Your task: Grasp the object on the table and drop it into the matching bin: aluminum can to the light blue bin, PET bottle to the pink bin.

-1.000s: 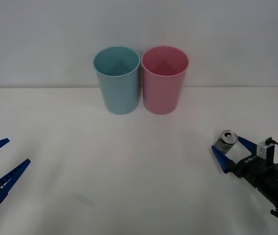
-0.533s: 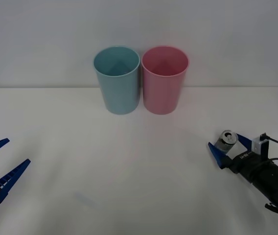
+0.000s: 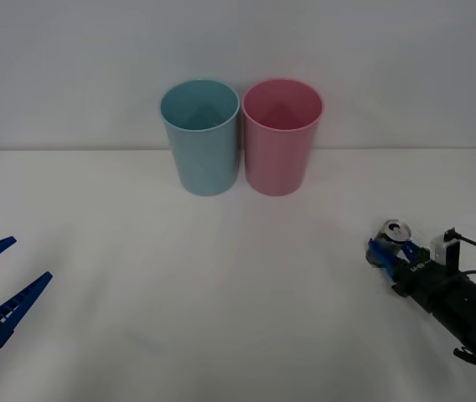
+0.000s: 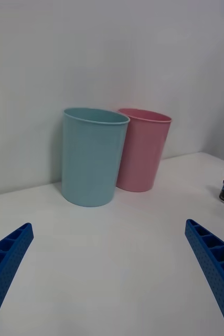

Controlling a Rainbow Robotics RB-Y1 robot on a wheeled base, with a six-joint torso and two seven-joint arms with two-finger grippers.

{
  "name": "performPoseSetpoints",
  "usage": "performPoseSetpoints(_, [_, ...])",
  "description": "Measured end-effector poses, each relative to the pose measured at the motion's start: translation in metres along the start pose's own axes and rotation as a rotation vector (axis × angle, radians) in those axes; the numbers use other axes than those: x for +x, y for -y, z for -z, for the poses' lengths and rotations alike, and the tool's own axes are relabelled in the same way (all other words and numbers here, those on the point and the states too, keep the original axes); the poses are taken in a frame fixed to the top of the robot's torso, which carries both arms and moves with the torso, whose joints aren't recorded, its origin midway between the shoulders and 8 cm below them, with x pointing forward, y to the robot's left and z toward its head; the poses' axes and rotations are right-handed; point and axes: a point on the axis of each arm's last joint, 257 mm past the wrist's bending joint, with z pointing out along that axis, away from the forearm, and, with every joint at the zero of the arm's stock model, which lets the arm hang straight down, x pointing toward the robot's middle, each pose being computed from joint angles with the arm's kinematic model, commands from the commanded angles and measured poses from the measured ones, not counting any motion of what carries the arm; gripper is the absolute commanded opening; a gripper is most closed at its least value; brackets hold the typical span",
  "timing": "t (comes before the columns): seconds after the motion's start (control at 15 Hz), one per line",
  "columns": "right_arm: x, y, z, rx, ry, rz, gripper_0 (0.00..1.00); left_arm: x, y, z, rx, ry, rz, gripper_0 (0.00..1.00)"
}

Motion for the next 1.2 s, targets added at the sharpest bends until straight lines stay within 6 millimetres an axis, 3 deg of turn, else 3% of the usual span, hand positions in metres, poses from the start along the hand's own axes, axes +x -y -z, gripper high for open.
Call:
performPoseSetpoints(0.4, [-0.004, -0.002, 0.001, -0.009, 0.011, 0.006, 0.0, 0.0, 0.0, 0.0, 0.0, 0.0, 0.0, 1.0])
performPoseSetpoints(0.73, [-0.023, -0.008, 0.019, -0.016, 0.036, 0.048, 0.0, 0.0, 0.0, 0.0, 0.0, 0.0, 0.0, 1.0])
performPoseSetpoints(1.2, [-0.079, -0.019, 0.035, -0.044, 0.116, 0.124, 0.0, 0.0, 0.0, 0.0, 0.0, 0.0, 0.0, 1.0])
